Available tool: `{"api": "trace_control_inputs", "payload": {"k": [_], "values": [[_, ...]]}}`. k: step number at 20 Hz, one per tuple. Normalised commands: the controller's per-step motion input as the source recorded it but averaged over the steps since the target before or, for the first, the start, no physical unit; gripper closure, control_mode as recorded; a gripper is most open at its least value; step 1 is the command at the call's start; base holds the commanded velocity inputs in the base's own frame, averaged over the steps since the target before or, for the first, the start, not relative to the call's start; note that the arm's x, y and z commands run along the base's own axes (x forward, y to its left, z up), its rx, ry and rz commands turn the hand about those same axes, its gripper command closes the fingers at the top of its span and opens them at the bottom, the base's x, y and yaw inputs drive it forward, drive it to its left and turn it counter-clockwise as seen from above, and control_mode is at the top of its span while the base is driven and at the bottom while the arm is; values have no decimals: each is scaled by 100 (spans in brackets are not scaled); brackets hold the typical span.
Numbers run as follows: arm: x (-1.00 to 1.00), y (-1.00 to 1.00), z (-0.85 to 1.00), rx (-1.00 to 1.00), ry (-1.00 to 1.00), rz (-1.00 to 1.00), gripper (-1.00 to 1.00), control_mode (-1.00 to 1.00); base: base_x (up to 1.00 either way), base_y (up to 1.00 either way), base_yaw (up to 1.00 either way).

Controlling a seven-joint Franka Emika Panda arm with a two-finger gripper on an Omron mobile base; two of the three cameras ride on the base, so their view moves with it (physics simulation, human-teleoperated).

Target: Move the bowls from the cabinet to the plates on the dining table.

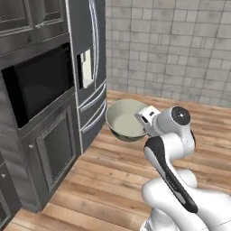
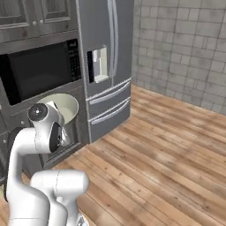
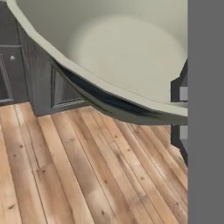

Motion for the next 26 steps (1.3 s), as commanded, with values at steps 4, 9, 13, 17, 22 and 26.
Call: {"api": "trace_control_inputs", "payload": {"k": [4,9,13,17,22,26], "values": [[0,0,0,0,0,0,100,100,-76,0,-59],[0,0,0,0,0,0,100,100,-23,-12,-44],[0,0,0,0,0,0,100,100,26,-55,-17],[0,0,0,0,0,0,100,100,40,-88,-12],[0,0,0,0,0,0,100,100,32,-100,-11],[0,0,0,0,0,0,100,100,19,-100,-11]]}}
